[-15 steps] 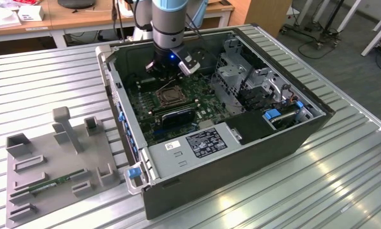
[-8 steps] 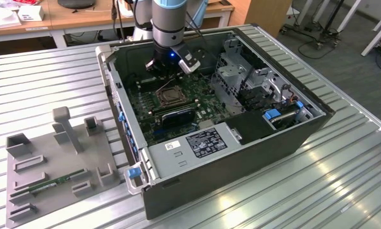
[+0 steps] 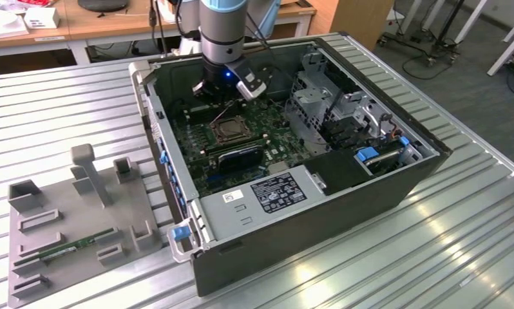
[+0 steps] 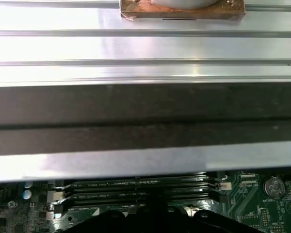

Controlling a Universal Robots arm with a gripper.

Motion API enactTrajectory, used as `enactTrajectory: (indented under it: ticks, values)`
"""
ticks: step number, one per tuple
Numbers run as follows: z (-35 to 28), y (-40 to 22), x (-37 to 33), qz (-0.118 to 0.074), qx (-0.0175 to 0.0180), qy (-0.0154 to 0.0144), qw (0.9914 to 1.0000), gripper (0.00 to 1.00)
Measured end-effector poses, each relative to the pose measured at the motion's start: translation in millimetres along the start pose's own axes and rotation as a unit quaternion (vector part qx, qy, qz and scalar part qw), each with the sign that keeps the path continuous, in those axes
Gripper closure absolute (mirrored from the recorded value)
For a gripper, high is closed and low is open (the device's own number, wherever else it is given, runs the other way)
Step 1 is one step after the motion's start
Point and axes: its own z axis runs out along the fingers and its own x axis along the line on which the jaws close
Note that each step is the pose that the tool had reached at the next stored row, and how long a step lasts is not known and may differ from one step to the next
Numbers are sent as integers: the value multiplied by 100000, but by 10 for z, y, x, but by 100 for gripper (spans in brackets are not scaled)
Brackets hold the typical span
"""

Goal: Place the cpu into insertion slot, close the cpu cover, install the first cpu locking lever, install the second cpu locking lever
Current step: 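Install the second cpu locking lever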

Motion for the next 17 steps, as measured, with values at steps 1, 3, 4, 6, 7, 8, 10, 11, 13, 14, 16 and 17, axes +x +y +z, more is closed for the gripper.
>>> enactTrajectory:
  ticks: [1,3,4,6,7,8,10,11,13,14,16,17]
  values:
    - [-1,-1,15,-1,-5,-8,100000,89]
    - [-1,0,28,-1,-8,-18,100000,89]
    - [-1,0,28,-4,-8,-12,100000,89]
    - [-2,-1,29,-9,-4,-7,100000,89]
    - [-4,-1,30,-4,3,-5,100000,89]
    - [-14,1,30,1,0,-1,100000,89]
    - [-36,6,28,0,-6,-9,100000,89]
    - [-49,9,27,0,-4,-9,100000,89]
    - [-74,14,25,2,-6,-10,100000,89]
    - [-86,17,25,2,-11,-12,100000,89]
    - [-109,22,23,1,-11,-13,100000,89]
    - [-120,24,22,-2,-11,-15,100000,89]
